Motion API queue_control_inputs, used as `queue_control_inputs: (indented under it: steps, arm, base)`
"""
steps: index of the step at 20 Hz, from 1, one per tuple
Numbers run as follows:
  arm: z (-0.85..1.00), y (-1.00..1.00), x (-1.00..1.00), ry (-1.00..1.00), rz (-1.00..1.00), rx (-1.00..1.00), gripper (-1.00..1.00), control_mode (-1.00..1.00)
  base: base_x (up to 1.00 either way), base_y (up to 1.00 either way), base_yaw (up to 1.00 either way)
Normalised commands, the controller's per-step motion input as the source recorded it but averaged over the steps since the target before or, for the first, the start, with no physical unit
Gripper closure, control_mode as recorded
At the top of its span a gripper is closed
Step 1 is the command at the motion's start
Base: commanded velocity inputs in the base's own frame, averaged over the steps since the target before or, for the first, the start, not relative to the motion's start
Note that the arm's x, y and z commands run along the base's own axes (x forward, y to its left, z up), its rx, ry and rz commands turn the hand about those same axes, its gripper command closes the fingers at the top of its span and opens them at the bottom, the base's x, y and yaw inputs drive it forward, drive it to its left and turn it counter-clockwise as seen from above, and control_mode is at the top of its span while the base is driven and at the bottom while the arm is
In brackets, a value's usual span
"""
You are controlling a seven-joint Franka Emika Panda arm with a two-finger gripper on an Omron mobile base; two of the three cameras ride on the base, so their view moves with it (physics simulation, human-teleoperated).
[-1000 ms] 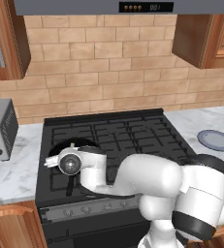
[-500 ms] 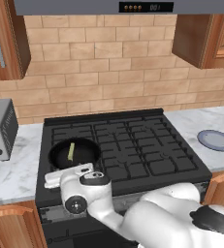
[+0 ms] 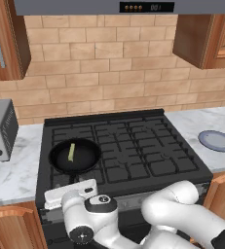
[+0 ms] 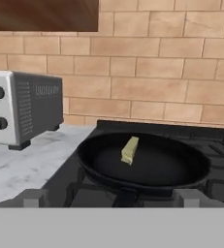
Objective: Pick up the butter stick and place it in the pan. Then turn on the burner for the pan.
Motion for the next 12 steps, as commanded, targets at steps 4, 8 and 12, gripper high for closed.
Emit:
queue_control_inputs:
  steps: [4, 8, 12]
  arm:
    - [-0.05, 0.08, -0.49, -0.05, 0.0, 0.0, -1.0, -1.0]
    - [-0.22, 0.0, -0.23, -0.11, 0.0, 0.04, -1.0, -1.0]
    - [-0.19, -0.05, -0.18, -0.1, 0.0, 0.1, -1.0, -1.0]
  base:
    - [0.0, 0.0, 0.0]
    - [0.0, 0.0, 0.0]
    - [0.0, 0.0, 0.0]
